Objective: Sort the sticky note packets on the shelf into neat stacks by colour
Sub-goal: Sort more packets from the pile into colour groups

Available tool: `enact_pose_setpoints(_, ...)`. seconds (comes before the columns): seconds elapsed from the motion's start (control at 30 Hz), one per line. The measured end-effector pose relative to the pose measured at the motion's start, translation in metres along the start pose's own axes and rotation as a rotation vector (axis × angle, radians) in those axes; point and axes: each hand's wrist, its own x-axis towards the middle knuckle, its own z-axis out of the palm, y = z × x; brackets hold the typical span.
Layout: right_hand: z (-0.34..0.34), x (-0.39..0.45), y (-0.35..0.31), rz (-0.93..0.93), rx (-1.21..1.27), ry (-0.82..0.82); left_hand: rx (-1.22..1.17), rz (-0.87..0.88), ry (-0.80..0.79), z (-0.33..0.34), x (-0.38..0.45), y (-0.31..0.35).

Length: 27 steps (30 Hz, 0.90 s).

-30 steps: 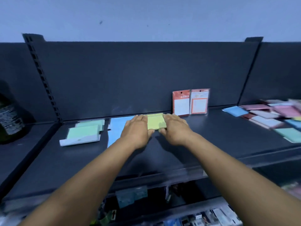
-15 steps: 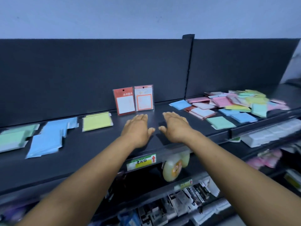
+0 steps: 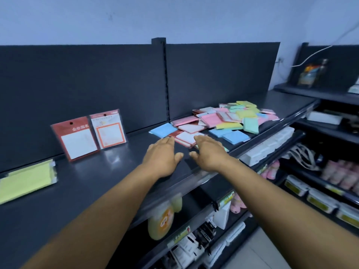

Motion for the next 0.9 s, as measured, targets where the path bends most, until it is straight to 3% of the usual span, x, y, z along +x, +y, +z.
enact_pose_setpoints(0.43, 0.008, 0.07, 0.041, 0.074, 0.035, -0.044, -0.038, 0.034, -0.057, 0.032, 0.089, -0.012)
enact_pose_setpoints(0.7, 0.025, 0.107, 0.054, -0.143, -0.104, -0.168, 0.005, 0.019, -0.209, 0.047, 0.098, -0.011)
enact_pose_setpoints(0.9, 0.026, 0.11, 0.064, -0.334, -0.089, -0.119, -0.072, -0.156, -0.103, 0.044, 0.09, -0.005)
